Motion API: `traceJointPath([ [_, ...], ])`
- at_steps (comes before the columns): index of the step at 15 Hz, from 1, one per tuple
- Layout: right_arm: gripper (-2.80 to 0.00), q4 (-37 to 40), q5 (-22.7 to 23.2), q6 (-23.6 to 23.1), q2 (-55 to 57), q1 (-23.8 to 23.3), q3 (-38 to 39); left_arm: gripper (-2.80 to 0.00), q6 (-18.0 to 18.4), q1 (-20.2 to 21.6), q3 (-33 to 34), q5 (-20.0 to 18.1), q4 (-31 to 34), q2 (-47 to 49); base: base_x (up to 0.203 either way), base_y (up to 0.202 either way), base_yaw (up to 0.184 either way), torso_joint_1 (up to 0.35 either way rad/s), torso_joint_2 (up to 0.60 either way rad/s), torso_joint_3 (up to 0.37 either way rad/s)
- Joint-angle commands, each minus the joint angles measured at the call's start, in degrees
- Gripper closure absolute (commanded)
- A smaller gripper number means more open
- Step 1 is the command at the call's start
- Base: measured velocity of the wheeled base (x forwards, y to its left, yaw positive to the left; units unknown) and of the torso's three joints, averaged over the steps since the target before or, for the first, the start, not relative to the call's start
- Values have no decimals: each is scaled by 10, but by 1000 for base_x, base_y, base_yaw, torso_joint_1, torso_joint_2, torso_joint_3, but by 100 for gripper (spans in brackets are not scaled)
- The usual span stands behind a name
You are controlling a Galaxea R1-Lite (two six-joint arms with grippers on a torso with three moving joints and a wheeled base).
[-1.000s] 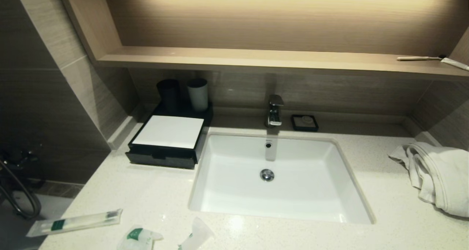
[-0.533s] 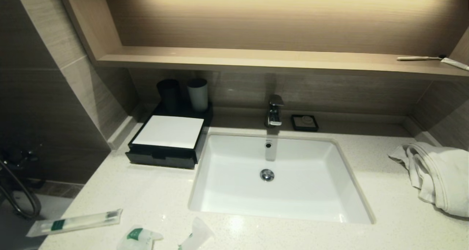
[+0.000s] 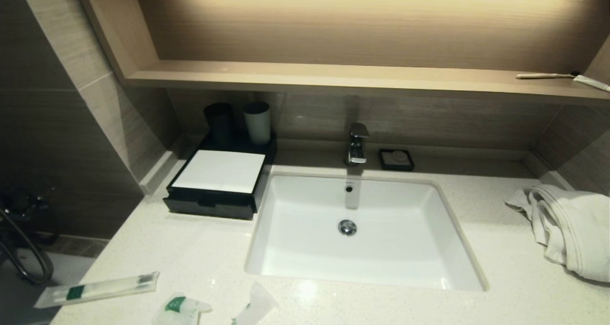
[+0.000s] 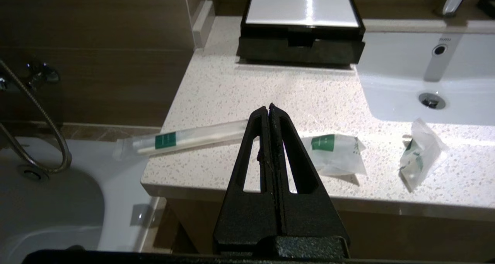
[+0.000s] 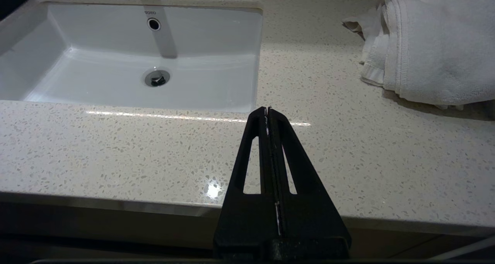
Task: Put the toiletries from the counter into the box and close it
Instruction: Open the drawer
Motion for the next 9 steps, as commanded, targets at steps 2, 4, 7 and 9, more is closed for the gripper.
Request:
traceJointPath([
  [2, 0, 0, 0, 0, 0, 0, 0, 0, 0, 0, -55, -4, 26, 0, 0, 0, 0, 0, 0, 0],
  [4, 0, 0, 0, 0, 0, 0, 0, 0, 1, 0, -114, -8, 68, 0, 0, 0, 0, 0, 0, 0],
  [7, 0, 0, 0, 0, 0, 0, 0, 0, 0, 0, -203, -22, 181, 0, 0, 0, 0, 0, 0, 0],
  [9, 0, 0, 0, 0, 0, 0, 0, 0, 2, 0, -239, -25, 223, 1, 0, 0, 0, 0, 0, 0],
])
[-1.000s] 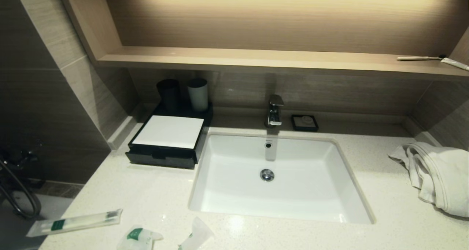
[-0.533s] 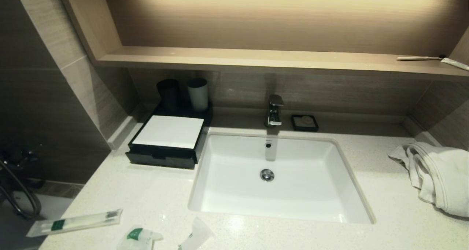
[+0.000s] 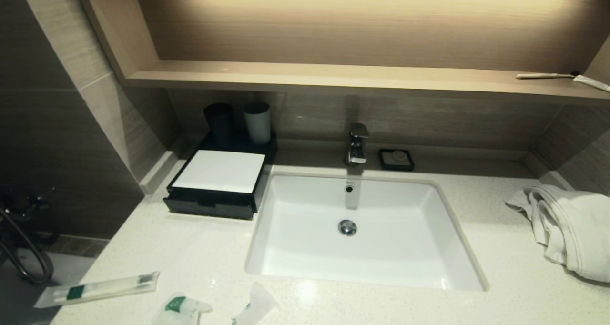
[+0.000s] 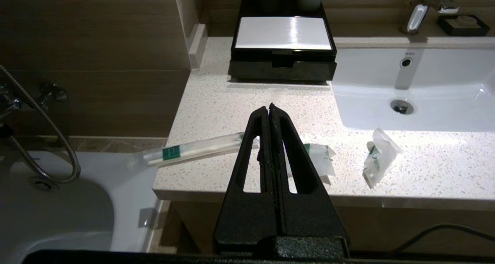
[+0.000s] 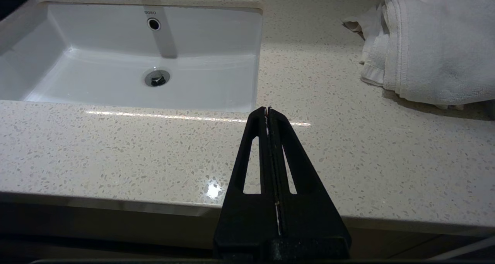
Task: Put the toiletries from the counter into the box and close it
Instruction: Open the drawer
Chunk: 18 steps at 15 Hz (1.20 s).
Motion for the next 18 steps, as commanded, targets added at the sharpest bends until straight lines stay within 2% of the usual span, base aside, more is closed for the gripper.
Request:
traceJointPath([
  [1, 0, 0, 0, 0, 0, 0, 0, 0, 13, 0, -17, 2, 20, 1, 0, 0, 0, 0, 0, 0],
  [2, 0, 0, 0, 0, 0, 0, 0, 0, 29, 0, -16, 14, 33, 2, 0, 0, 0, 0, 0, 0],
  [4, 0, 0, 0, 0, 0, 0, 0, 0, 33, 0, -34, 32, 25, 43, 0, 0, 0, 0, 0, 0],
  [11, 0, 0, 0, 0, 1, 0, 0, 0, 29, 1, -151, 48, -106, 362, 0, 0, 0, 0, 0, 0],
  [18, 0, 0, 0, 0, 1, 0, 0, 0, 29, 0, -206, 57, -124, 544, 0, 0, 0, 0, 0, 0],
])
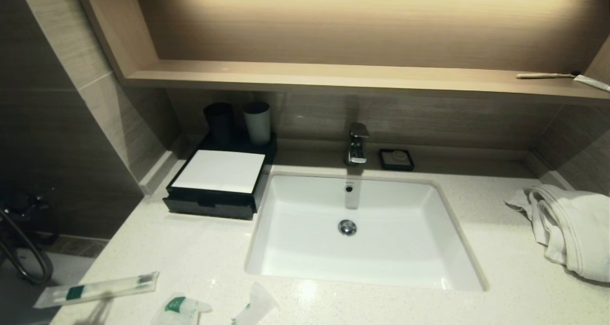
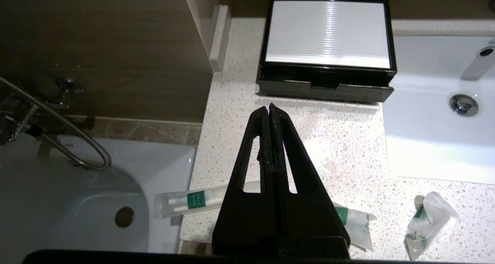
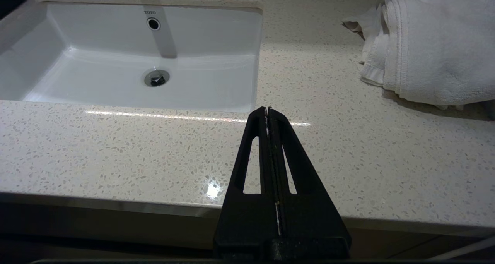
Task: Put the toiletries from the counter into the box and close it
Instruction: Open the drawer
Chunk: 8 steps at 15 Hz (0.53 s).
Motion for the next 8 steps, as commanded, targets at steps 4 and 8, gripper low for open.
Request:
traceJointPath([
  [4, 0, 0, 1, 0, 0, 0, 0, 0, 0, -1, -15, 0, -7, 130, 0, 0, 0, 0, 0, 0],
  [8, 0, 0, 1, 0, 0, 0, 0, 0, -10, -2, -6, 1, -50, 193, 0, 0, 0, 0, 0, 0],
])
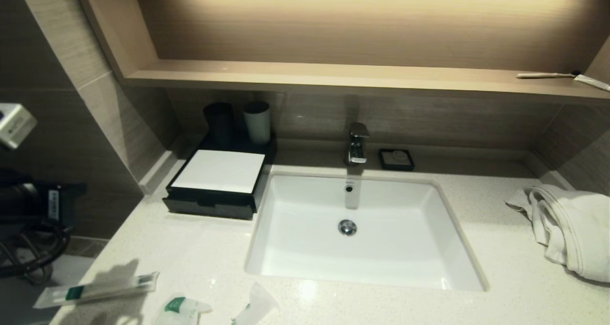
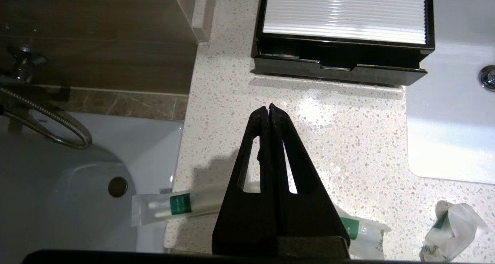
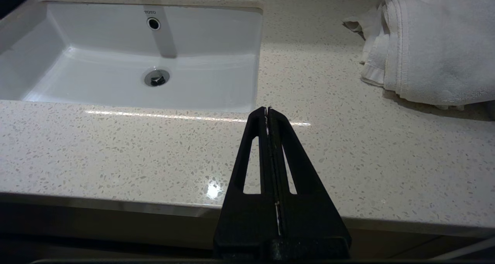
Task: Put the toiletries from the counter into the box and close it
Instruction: Open the drawer
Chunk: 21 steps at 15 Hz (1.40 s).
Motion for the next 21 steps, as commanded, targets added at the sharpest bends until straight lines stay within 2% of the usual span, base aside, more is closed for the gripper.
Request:
traceJointPath([
  [1, 0, 0, 0, 0, 0, 0, 0, 0, -8, 0, 2, 0, -8, 49, 0, 0, 0, 0, 0, 0],
  [8, 0, 0, 0, 0, 0, 0, 0, 0, -16, -38, 29, 2, -57, 130, 0, 0, 0, 0, 0, 0],
  [13, 0, 0, 0, 0, 0, 0, 0, 0, -49, -104, 102, 69, -270, 201, 0, 0, 0, 0, 0, 0],
  [15, 0, 0, 0, 0, 0, 0, 0, 0, -74, -110, 105, 77, -295, 222, 0, 0, 0, 0, 0, 0],
  [17, 0, 0, 0, 0, 0, 0, 0, 0, -84, -110, 117, 78, -307, 244, 0, 0, 0, 0, 0, 0],
  [21, 0, 0, 0, 0, 0, 0, 0, 0, -83, -112, 162, 87, -444, 292, 0, 0, 0, 0, 0, 0],
])
